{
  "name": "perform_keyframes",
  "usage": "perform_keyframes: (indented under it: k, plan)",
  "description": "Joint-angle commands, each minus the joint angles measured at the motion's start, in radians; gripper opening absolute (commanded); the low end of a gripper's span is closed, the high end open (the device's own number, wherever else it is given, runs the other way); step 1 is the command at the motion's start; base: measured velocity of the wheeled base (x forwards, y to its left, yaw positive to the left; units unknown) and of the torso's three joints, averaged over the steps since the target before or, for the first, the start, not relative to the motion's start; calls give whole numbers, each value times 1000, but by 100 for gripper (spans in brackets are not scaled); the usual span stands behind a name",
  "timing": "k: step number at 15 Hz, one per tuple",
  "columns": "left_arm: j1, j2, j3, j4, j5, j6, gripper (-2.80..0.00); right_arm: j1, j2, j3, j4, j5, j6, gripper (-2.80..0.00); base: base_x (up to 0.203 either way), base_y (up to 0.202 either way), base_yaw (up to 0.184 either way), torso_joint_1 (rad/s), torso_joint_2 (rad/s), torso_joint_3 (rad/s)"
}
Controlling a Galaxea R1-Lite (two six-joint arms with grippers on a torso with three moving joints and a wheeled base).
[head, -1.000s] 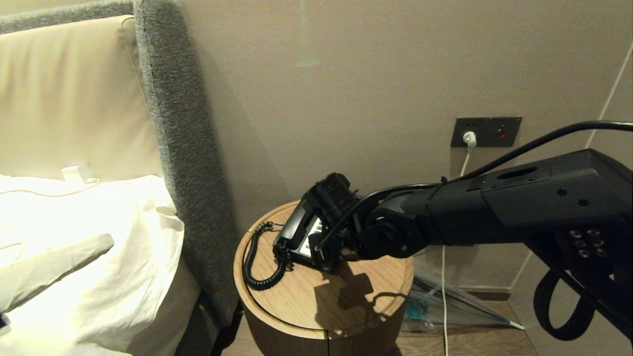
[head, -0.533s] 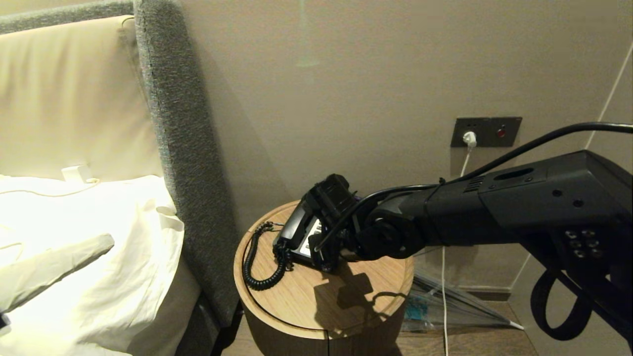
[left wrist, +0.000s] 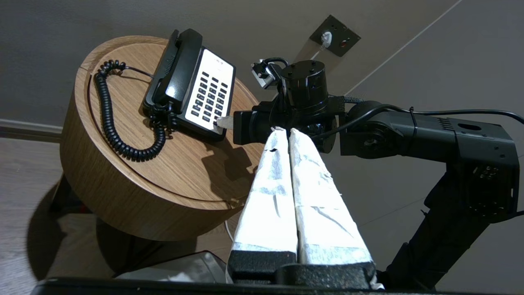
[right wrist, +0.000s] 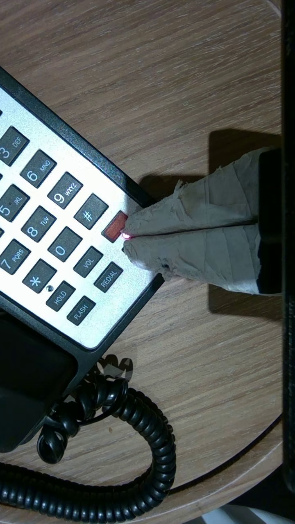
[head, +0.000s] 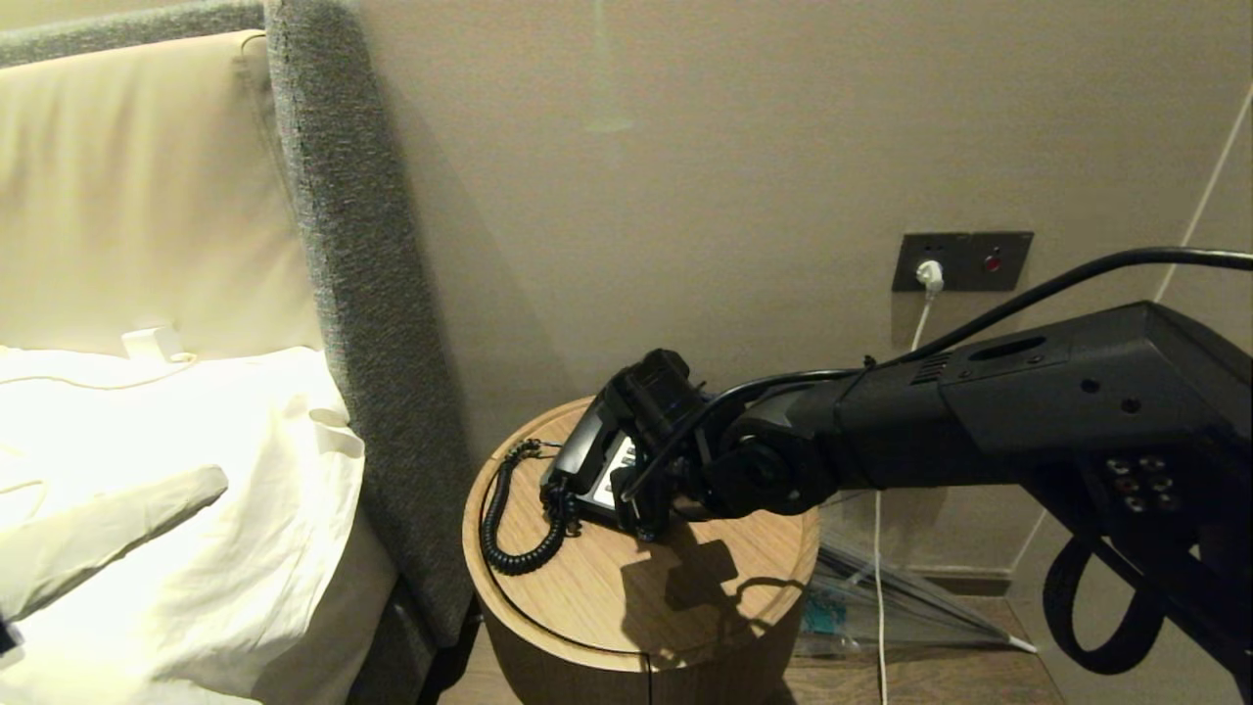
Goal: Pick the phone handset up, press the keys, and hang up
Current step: End the call using the dial pad
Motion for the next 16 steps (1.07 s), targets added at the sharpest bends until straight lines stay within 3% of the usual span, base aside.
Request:
perform_keyframes:
  k: [1, 16]
  plan:
    - [0, 2, 1, -1, -1, -4, -280, -1, 3, -1, 1, -3, 2, -280, 0, 0, 0, 0, 0, 0]
    - [0, 2, 5, -1, -1, -4, -280, -2, 24, 0, -10, -2, 2, -280, 0, 0, 0, 0, 0, 0]
